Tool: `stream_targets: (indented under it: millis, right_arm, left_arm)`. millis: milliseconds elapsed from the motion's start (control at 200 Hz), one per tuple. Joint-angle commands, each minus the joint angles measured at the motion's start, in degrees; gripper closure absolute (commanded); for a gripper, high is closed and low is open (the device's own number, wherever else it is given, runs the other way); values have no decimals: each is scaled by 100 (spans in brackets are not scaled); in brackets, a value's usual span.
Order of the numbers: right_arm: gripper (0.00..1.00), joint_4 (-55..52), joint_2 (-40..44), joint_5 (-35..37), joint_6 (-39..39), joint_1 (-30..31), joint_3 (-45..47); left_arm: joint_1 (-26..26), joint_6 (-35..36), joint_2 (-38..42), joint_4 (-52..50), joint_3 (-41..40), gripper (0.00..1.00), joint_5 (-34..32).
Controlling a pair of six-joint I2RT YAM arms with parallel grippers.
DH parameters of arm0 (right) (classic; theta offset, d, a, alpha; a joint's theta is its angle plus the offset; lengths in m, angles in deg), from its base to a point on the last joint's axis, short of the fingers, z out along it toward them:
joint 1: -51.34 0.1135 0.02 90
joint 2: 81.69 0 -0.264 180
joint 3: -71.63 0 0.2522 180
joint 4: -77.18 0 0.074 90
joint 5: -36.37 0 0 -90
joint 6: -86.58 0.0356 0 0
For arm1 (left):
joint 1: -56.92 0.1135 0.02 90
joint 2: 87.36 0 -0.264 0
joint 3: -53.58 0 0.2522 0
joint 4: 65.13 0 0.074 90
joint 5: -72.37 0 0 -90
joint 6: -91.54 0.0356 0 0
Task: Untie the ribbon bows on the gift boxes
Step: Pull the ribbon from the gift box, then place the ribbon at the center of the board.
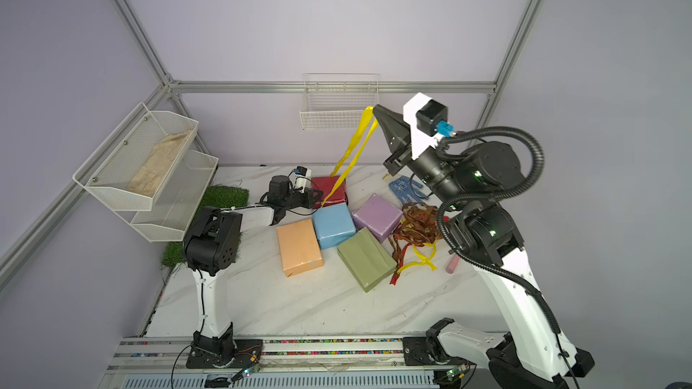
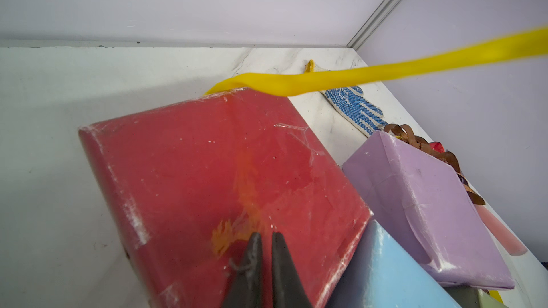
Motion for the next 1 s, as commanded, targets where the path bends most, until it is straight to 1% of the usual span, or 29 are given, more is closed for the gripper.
stream_targets:
  millis: [0, 145, 340, 495, 600, 725, 995]
  right_arm:
    - [100, 302, 240, 212, -215, 19, -203]
    - [100, -8, 319, 394, -347, 17, -507]
    - [100, -159, 376, 531, -454, 17, -859]
    - [100, -388, 172, 612, -600, 22, -1357]
    - [100, -524, 76, 859, -744, 22, -1522]
    - [100, -403, 153, 1280, -905, 17, -1205]
    - [100, 220, 515, 2484, -1363, 17, 142]
  left_arm:
    - [-1, 4, -228, -422, 190, 89, -247]
    - [-2, -7, -239, -445, 218, 88, -262]
    - [-1, 54, -221, -585, 236, 88, -343]
    - [-1, 15, -216, -592, 253, 88, -336]
    - [-1, -15, -188, -589, 254, 88, -301]
    - [-1, -17, -38, -634, 221, 88, -300]
    - [-1, 185, 658, -986, 202, 87, -362]
